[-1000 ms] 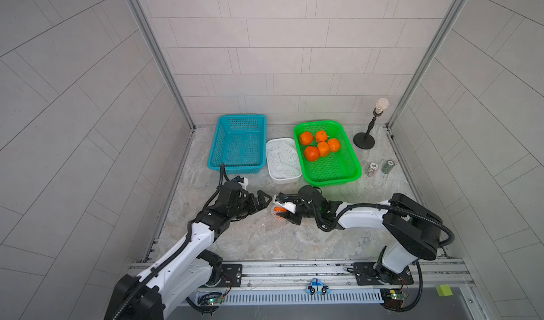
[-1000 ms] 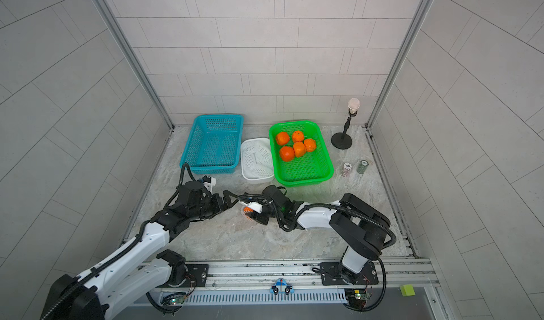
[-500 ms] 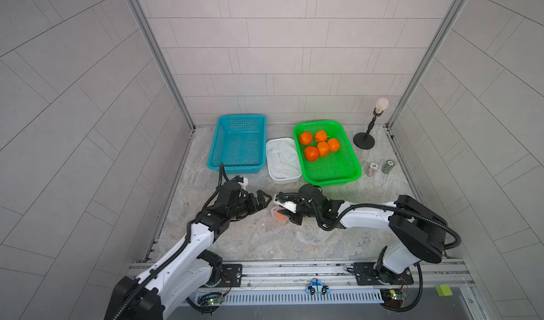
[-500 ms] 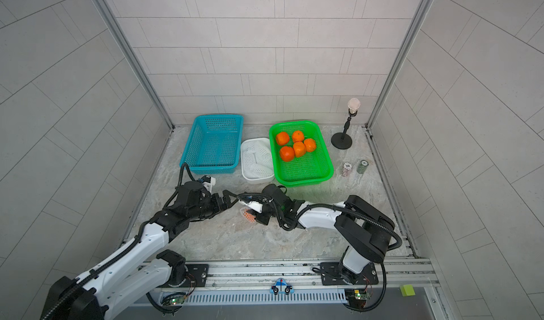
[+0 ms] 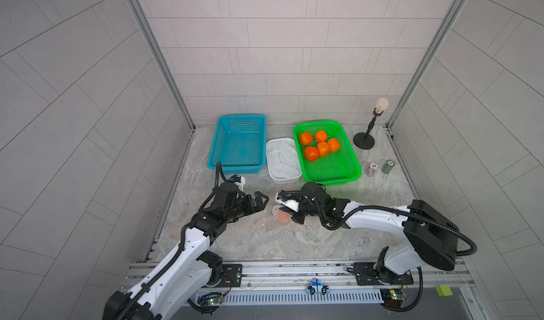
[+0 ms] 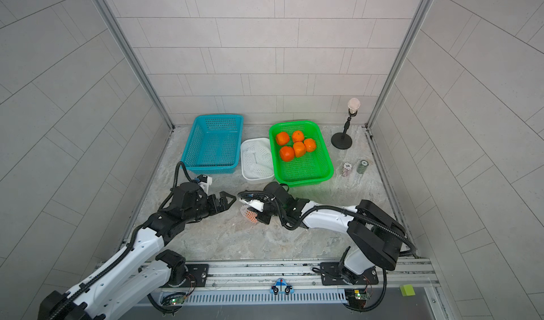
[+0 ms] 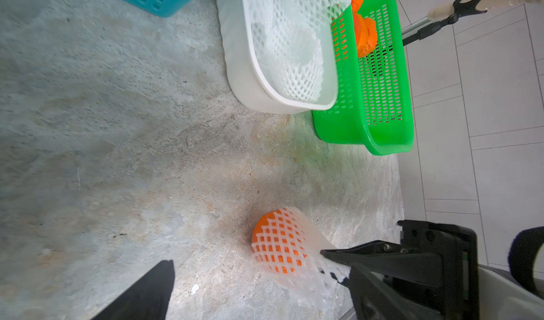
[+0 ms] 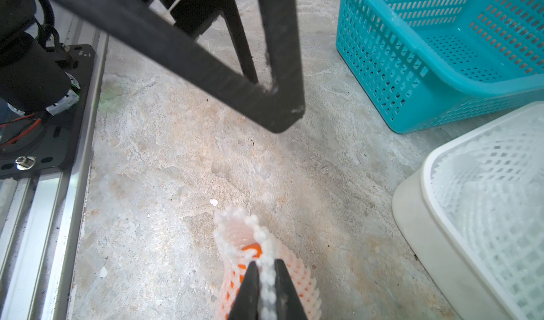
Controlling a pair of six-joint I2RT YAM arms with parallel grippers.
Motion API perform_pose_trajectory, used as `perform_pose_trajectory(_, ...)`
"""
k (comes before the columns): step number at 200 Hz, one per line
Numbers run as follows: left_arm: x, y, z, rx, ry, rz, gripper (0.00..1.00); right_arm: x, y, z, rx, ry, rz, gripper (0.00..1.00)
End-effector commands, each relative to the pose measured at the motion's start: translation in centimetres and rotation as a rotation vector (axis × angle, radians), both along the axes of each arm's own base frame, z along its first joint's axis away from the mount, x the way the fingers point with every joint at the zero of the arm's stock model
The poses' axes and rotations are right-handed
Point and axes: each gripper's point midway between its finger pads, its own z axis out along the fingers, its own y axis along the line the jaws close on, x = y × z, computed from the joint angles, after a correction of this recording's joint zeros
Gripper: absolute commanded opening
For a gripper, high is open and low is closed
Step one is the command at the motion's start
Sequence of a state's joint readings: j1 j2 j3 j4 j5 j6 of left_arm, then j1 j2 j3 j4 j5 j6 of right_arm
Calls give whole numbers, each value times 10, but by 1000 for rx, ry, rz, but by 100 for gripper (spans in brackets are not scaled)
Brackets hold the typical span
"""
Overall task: Remove foam nets from oranges
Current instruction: Remove the foam net from the orange, then place the foam net into the storage box.
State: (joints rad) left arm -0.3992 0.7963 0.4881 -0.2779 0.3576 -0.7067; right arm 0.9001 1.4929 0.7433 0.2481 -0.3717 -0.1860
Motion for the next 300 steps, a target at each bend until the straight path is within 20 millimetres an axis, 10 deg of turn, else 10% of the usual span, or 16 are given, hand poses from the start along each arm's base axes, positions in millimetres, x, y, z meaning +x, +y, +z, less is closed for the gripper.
perform_pose_trajectory(1,9,16,22,85,-107,30,100,-4,1,23,34,-4,22,13)
perform_pose_trajectory(70,13,21,55,169,-226,-15,97,-6,-12,46,47,51,6,11)
perform_pose_trajectory(130,-31,-32,101,-23,-543,-415,86,-7,-33,84,120,241,-83,7)
perform_pose_trajectory(186,-60,-77,89,-37,-560,-714,83,-1,-32,106,179,545,-103,7)
perform_pose_trajectory(300,-34,-94,90,-9,-595,-660,67,1,-23,112,211,565,-67,11)
